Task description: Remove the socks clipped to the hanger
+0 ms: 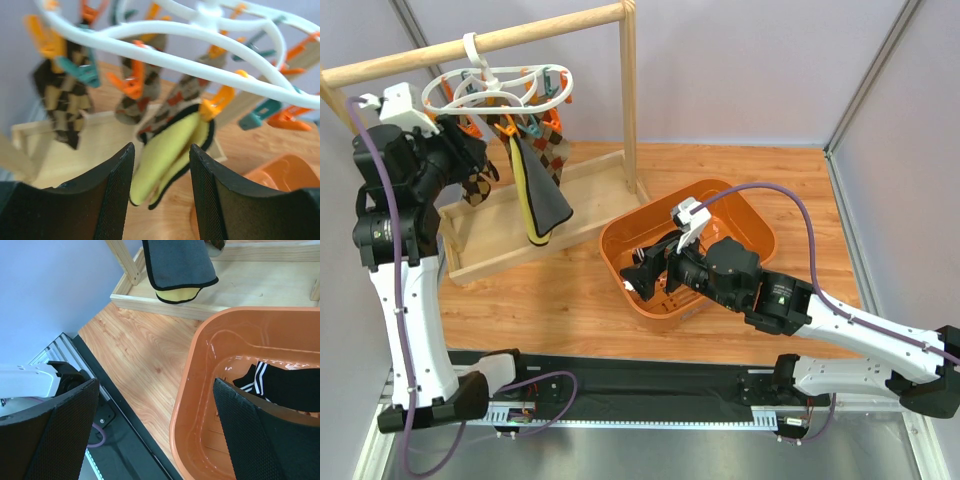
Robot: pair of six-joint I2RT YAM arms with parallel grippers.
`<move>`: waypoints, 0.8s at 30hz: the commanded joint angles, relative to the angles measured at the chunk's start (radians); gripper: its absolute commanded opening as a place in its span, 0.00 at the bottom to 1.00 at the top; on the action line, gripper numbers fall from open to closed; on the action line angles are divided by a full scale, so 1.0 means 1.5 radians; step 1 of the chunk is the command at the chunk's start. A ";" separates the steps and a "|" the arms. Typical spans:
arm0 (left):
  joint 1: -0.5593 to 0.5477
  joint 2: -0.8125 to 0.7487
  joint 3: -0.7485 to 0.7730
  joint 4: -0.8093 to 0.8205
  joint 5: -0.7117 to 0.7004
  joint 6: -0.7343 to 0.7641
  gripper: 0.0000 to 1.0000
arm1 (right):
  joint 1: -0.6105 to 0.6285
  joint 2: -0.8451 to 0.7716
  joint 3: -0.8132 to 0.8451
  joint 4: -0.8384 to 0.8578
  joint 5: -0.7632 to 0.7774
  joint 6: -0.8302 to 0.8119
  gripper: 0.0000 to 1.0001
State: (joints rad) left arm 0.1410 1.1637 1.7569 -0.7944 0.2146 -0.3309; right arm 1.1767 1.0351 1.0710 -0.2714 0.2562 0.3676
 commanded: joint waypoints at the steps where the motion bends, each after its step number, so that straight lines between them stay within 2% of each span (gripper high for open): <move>1: 0.049 -0.026 -0.010 -0.014 -0.087 -0.001 0.56 | 0.001 -0.014 -0.004 0.019 0.006 0.004 0.96; 5: 0.095 -0.025 -0.024 0.017 -0.072 -0.021 0.57 | 0.001 -0.023 -0.008 0.016 0.010 0.002 0.96; 9: 0.148 -0.009 -0.046 0.064 0.003 -0.044 0.59 | 0.001 -0.035 -0.012 0.013 0.019 -0.005 0.96; 15: 0.162 0.028 -0.038 0.100 0.021 -0.026 0.61 | 0.001 -0.048 -0.008 -0.003 0.041 -0.025 0.96; 19: 0.167 0.029 -0.067 0.141 0.047 0.005 0.61 | 0.001 -0.054 -0.008 -0.005 0.046 -0.038 0.97; 24: 0.166 0.044 -0.058 0.150 0.004 0.023 0.58 | 0.001 -0.051 -0.005 -0.007 0.052 -0.045 0.98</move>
State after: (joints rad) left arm 0.3813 1.2274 1.6520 -0.6388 0.2394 -0.3367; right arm 1.1767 0.9699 1.0595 -0.2817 0.3058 0.3290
